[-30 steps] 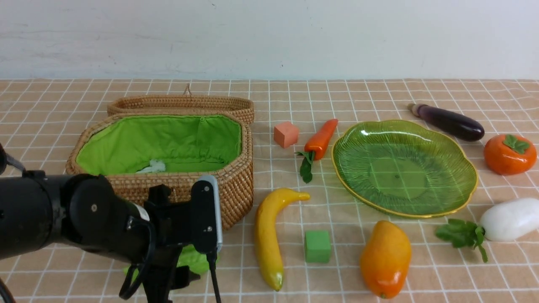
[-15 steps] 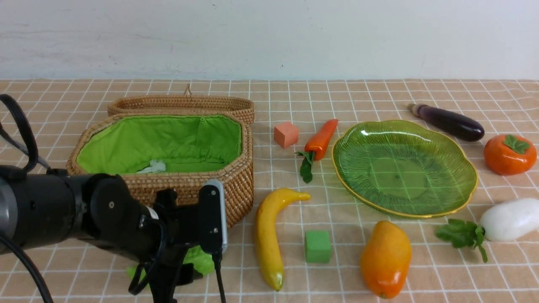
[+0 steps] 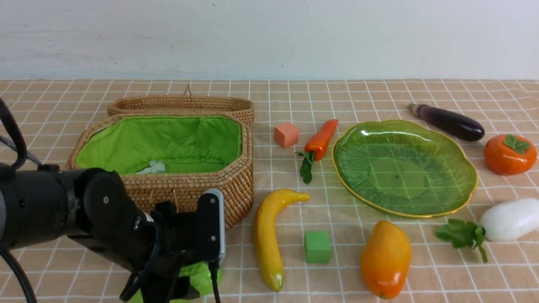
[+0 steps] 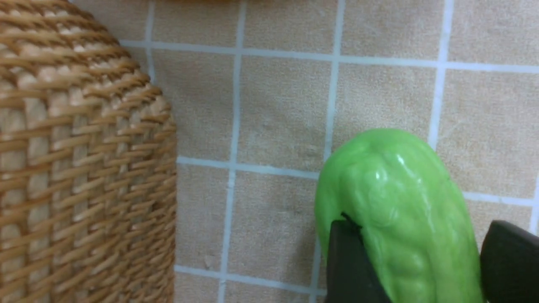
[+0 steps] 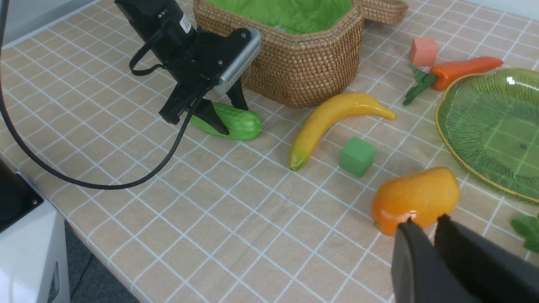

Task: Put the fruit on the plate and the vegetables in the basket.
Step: Take a chayote with your left arm and place it on the basket on the left.

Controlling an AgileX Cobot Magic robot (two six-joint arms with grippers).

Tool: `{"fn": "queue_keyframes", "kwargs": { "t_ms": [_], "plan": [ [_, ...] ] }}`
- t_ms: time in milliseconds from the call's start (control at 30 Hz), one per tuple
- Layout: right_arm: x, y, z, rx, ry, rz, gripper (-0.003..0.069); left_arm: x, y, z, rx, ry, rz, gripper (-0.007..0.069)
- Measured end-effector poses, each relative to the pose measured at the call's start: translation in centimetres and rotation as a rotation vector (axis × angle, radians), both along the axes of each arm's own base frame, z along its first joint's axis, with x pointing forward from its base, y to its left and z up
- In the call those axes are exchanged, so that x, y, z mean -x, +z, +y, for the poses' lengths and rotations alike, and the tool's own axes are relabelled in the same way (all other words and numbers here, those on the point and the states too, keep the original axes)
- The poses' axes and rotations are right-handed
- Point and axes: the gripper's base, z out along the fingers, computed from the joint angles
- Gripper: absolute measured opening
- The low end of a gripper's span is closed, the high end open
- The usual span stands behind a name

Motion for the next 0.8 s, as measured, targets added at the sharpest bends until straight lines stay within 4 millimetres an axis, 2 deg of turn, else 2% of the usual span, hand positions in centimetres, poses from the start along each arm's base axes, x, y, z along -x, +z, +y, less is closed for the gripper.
{"fn": "queue_keyframes", "kwargs": {
  "t_ms": [67,133,233,333,400,533,600,667,800],
  "plan": [
    [0.0,0.0,0.0,0.001,0.001,0.002,0.0087,0.0,0.0,0.0,0.012,0.018,0.006,0.0412],
    [0.0,0.0,0.0,0.001,0.001,0.002,0.0087,0.0,-0.2,-0.1,0.017,0.029,0.016,0.0473],
    [0.0,0.0,0.0,0.001,0.001,0.002,0.0087,0.4,-1.3,0.0,0.007,0.037,0.088,0.0578],
    [0.0,0.0,0.0,0.001,0.001,0.002,0.0087,0.7,-2.4,-0.1,-0.004,0.052,0.159,0.0618],
    [0.0,0.0,0.0,0.001,0.001,0.002,0.0087,0.7,-2.4,-0.1,0.001,0.071,0.168,0.0598],
    [0.0,0.0,0.0,-0.002,0.002,0.002,0.0087,0.7,-2.1,-0.1,0.026,0.141,0.173,0.0444],
    [0.0,0.0,0.0,-0.002,0.003,0.003,0.0087,0.9,-1.5,0.0,0.041,0.166,0.172,0.0419],
    [0.0,0.0,0.0,-0.004,0.002,0.001,0.0087,1.3,0.0,0.1,0.072,0.184,0.142,0.0426],
    [-0.1,0.3,0.1,-0.023,-0.005,-0.023,0.0087,3.0,8.1,0.3,0.256,0.225,0.013,0.0426]
  ]
}}
